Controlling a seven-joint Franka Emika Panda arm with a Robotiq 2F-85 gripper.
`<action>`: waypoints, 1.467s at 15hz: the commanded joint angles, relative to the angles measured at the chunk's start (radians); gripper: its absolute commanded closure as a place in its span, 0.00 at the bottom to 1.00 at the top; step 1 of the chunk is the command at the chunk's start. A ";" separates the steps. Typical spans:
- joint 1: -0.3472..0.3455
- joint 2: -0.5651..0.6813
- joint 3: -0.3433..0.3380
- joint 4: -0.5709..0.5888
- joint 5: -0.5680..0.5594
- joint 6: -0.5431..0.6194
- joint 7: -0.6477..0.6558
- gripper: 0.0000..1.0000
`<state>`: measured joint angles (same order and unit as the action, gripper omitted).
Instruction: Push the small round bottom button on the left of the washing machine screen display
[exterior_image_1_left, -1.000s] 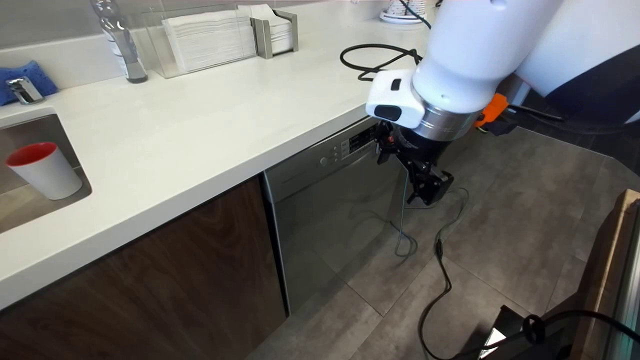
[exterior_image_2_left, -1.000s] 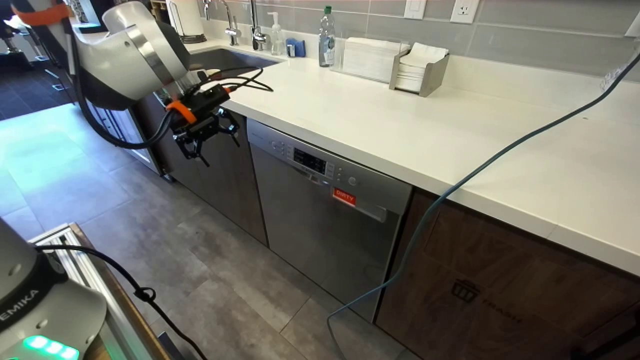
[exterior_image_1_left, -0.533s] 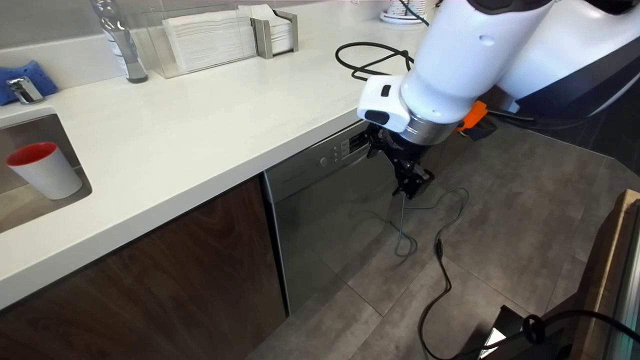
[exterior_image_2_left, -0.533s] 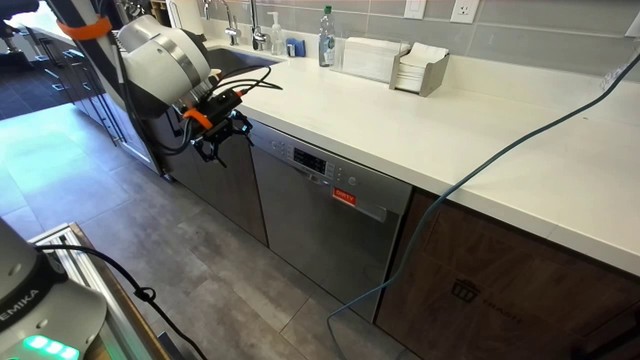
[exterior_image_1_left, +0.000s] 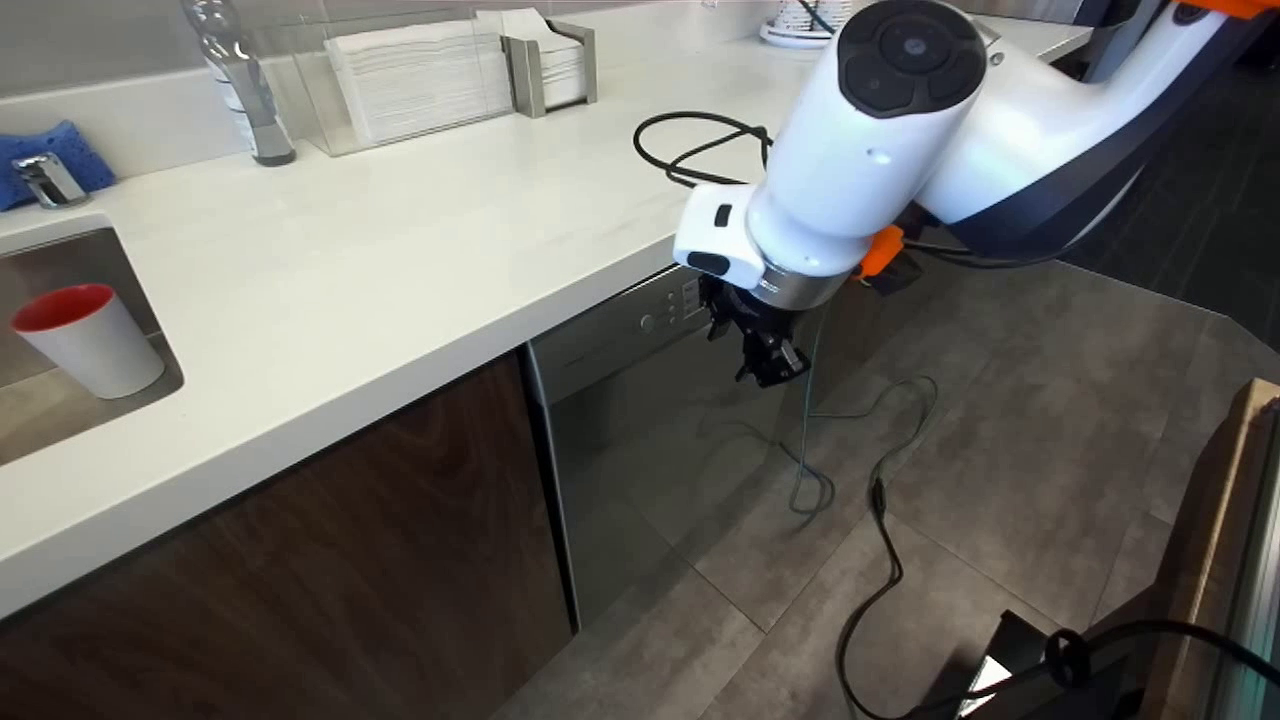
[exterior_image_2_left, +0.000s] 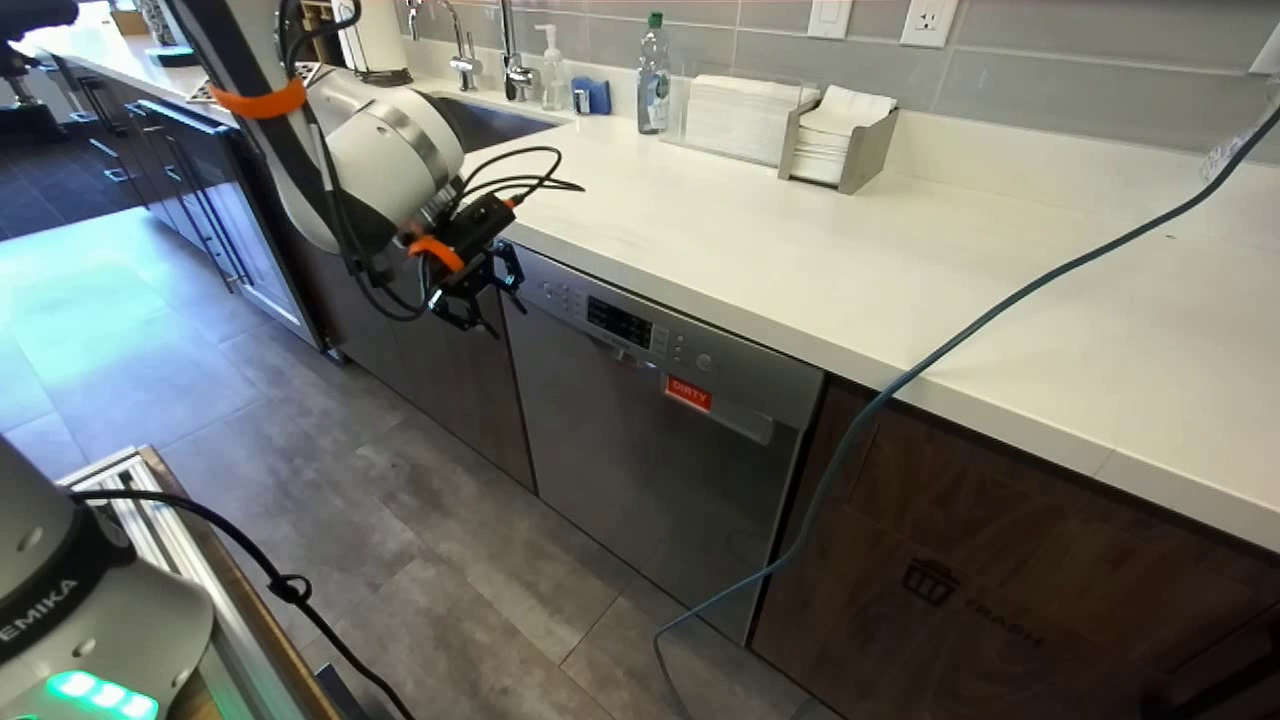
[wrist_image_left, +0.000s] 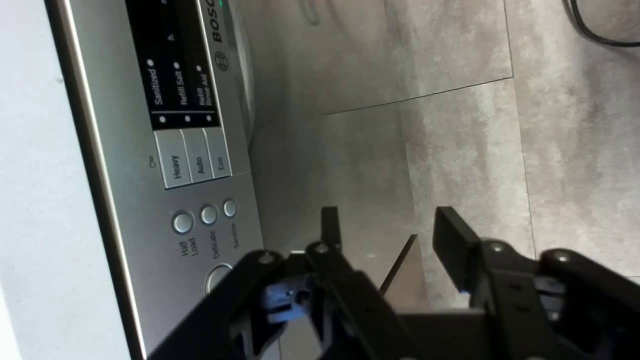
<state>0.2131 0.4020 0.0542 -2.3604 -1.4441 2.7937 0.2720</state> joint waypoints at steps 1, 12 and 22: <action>0.020 0.073 -0.014 0.083 -0.085 -0.016 0.073 0.76; 0.069 0.120 -0.010 0.153 -0.209 -0.159 0.201 1.00; 0.010 0.133 0.066 0.161 -0.283 -0.264 0.244 1.00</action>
<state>0.2564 0.5114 0.0814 -2.2254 -1.6682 2.5628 0.4732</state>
